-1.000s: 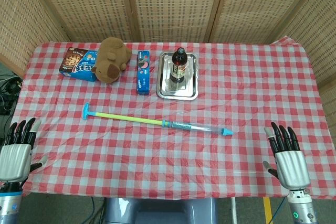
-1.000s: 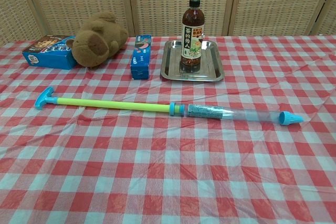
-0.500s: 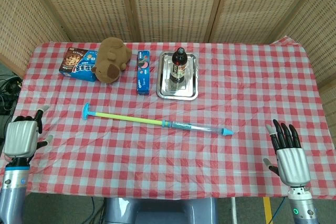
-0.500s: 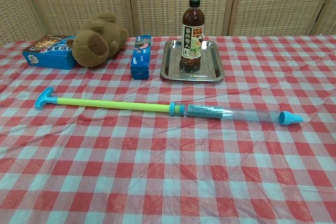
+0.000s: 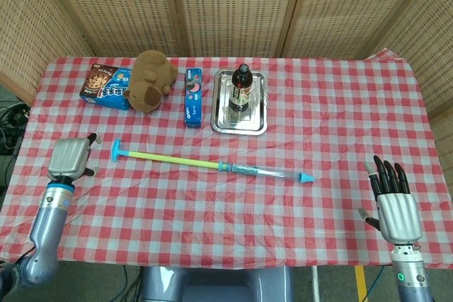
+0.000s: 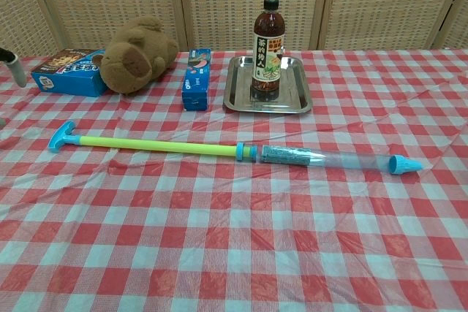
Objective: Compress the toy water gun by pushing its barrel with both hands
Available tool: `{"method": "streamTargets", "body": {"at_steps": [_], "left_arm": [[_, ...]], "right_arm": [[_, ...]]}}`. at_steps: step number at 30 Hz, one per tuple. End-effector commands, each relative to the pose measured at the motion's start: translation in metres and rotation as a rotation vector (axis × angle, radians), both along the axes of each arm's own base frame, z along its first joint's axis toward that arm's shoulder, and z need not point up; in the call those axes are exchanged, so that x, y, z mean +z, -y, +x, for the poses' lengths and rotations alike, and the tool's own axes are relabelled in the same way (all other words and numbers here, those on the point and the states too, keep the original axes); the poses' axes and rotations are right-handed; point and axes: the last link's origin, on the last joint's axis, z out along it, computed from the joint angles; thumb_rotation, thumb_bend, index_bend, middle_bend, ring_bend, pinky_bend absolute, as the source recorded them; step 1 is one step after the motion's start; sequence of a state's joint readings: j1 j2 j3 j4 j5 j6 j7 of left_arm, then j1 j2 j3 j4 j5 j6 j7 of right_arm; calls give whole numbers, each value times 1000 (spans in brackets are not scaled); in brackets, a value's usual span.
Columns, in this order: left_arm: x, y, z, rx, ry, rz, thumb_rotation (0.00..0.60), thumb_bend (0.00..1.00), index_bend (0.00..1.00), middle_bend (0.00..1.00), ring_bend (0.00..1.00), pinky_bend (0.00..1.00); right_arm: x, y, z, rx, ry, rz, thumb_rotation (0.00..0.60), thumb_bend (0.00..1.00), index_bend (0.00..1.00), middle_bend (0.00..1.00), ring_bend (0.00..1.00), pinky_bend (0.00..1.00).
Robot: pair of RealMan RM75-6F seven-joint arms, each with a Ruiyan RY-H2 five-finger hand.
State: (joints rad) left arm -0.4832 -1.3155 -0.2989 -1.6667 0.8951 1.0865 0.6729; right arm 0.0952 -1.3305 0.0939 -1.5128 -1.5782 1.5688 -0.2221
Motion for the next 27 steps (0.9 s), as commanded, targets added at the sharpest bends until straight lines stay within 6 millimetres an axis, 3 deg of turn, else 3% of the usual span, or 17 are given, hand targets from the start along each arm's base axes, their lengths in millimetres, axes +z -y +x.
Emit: {"method": "streamTargets", "body": {"at_steps": [1,6,16,27], "left_arm": [[-16,-24,8,12,-35,-30,600,253,381,826,695,569],[-30,-41,15,18,-61,-53,600,258,398,827,696,569],[-58,-55,27,14,-96,-111,600,258,444,827,696,569],[-83,-62,20,45,-136,-157,600,267,475,827,697,569]], "right_arm": [[0,3,-3,-12,4,0,600,0,1,0,0,0],[2,7,-6,-23,14,-6,600,0,2,0,0,0],[5,10,-12,-48,36,-10,600,0,1,0,0,0],[4,12,-15,-59,53,-2,600,0,2,0,0,0]]}}
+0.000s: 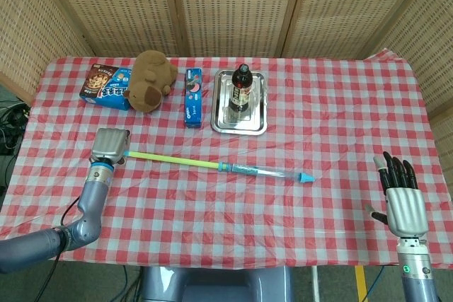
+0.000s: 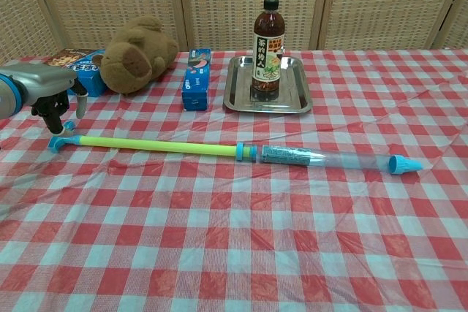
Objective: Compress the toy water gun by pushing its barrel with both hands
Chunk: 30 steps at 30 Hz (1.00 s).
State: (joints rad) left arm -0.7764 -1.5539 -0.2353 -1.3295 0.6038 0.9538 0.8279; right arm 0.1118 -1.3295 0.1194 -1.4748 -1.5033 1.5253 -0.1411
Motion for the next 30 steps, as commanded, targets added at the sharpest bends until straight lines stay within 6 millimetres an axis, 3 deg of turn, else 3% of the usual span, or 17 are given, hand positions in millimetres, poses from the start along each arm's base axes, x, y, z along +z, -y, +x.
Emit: {"method": "streamTargets", "body": {"at_steps": [1,5,30], "left_arm": [[-9,-1,-3,12,-7,-18,600,272,476,827,697,569],[-14,-3,-6,23,-4,-24,600,353,479,827,696,569],[-27,-7,-11,23,-20,-43,600,352,458,827,696,569]], "right_arm": [[0,0,0,-2,2,2,600,0,2,0,0,0],[0,0,-1,-4,11,3,600,0,1,0,0,0],[-2,1,-2,-9,33,11,600,0,1,0,0,0]]}}
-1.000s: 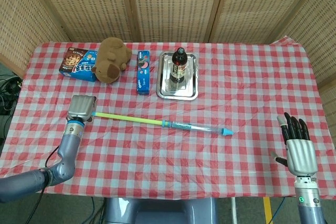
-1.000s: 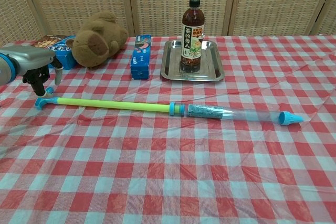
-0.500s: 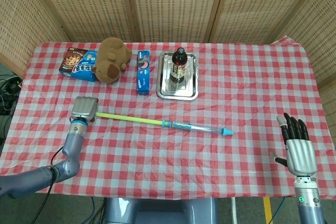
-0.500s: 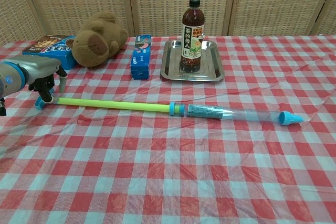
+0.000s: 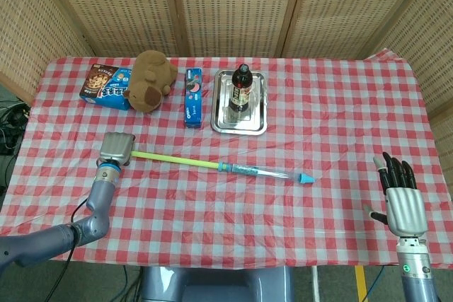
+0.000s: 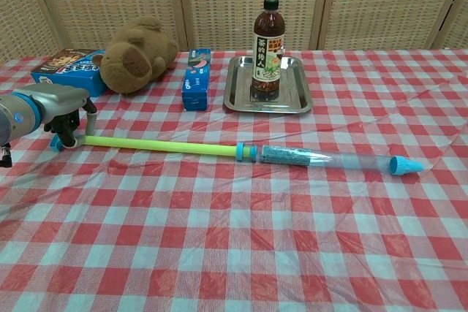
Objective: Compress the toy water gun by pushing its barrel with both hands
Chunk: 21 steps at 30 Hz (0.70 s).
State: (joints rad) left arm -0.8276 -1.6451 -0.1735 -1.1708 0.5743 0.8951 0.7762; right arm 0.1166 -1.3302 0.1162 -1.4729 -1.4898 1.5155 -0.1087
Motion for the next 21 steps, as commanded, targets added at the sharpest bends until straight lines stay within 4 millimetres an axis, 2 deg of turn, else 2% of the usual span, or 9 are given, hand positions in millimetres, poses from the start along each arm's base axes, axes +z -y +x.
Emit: {"method": "streamTargets", "body": {"at_steps": [1,9,13,21], "left_arm": [[0,1,-1,5,-2,-4,600,350,450,827,696,569],[3,1,-2,7,-5,-5,600,337,438,827,697,569],[5,2,-1,3,0,1,600,293,432,827,696,574],[5,3,-2,9,-4,2,600,291,449,827,697,579]], "right_arm": [[-1,0,0,0,1,2,600,0,1,0,0,0],[1,0,0,-3,9,-7,600,0,1,0,0,0],[0,0,0,-5,12,-7,600,0,0,0,0,0],[1,-2,1,-3,19,-8,600,0,0,0,0,0]]}}
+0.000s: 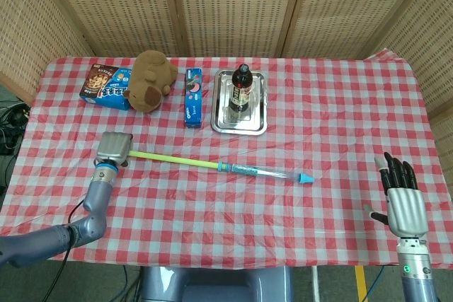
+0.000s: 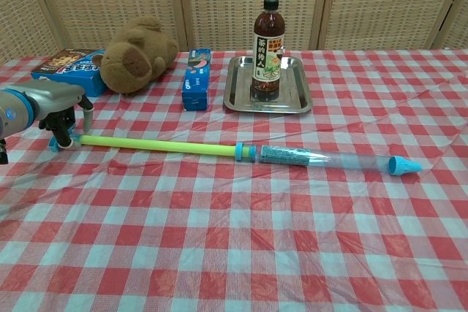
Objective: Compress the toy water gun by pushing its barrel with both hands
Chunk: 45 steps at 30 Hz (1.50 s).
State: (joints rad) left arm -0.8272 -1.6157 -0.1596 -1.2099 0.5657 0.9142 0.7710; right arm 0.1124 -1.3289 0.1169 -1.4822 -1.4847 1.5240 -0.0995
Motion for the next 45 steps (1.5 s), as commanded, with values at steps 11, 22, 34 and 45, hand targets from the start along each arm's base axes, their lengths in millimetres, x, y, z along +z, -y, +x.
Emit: {"method": "streamTargets", "body": {"at_steps": [11,22,34,45], "left_arm": [[-6,-3,0,1,-8,3,600,299,466,827,697,579],[-17,-5,0,7,-30,-16,600,304,479,827,696,579],[-15,-5,3,-4,0,-1,600,644,672,829,704,579],[26,8,17,-26,90,66,600,654,677,830,706,579]], "right_arm": [[0,-1,0,-1,7,6,600,0,0,0,0,0],[0,-2,1,0,11,8,600,0,0,0,0,0],[-1,-2,1,2,16,12,600,0,0,0,0,0],[-1,-4,4,14,25,20,600,0,0,0,0,0]]}}
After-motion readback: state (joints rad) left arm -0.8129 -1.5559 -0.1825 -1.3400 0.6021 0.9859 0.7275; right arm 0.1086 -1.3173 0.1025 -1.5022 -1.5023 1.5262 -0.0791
